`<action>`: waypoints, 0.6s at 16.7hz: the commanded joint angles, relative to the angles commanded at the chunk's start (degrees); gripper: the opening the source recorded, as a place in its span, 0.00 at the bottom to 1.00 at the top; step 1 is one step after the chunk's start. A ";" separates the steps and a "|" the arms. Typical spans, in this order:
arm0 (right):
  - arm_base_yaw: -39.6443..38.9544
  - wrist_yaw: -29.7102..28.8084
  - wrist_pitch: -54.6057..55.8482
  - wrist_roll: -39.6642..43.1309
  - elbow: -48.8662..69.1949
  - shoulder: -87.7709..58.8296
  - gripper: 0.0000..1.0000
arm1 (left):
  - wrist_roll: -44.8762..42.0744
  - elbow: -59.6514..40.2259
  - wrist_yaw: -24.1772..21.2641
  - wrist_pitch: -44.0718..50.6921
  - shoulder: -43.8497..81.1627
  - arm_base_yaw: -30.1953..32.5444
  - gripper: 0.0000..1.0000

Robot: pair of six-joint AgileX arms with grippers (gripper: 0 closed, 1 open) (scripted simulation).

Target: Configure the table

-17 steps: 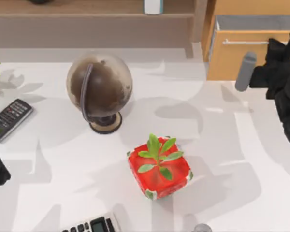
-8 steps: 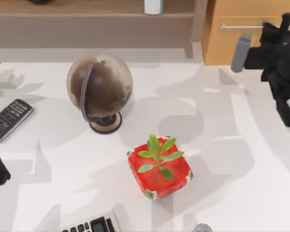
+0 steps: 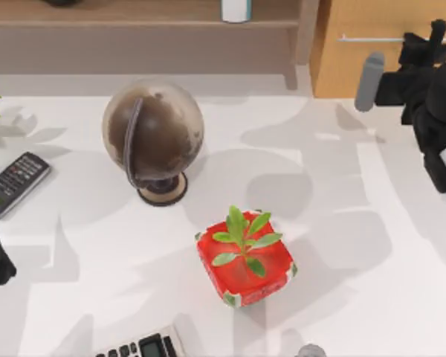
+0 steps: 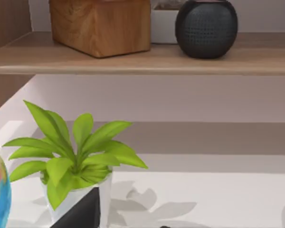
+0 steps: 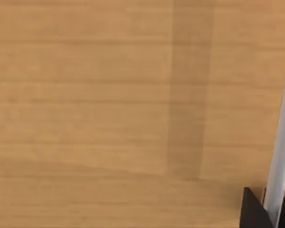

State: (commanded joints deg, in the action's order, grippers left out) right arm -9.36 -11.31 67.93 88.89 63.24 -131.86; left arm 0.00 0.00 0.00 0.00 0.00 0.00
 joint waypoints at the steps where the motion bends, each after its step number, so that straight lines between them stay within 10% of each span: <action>1: 0.00 0.00 0.00 0.00 0.00 0.00 0.15 | 0.00 0.00 0.00 0.00 0.00 0.00 1.00; 10: 0.00 0.00 0.00 0.00 0.00 0.00 0.83 | 0.00 0.00 0.00 0.00 0.00 0.00 1.00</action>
State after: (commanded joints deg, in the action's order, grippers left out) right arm -9.36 -11.31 67.93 88.89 63.24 -131.86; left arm 0.00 0.00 0.00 0.00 0.00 0.00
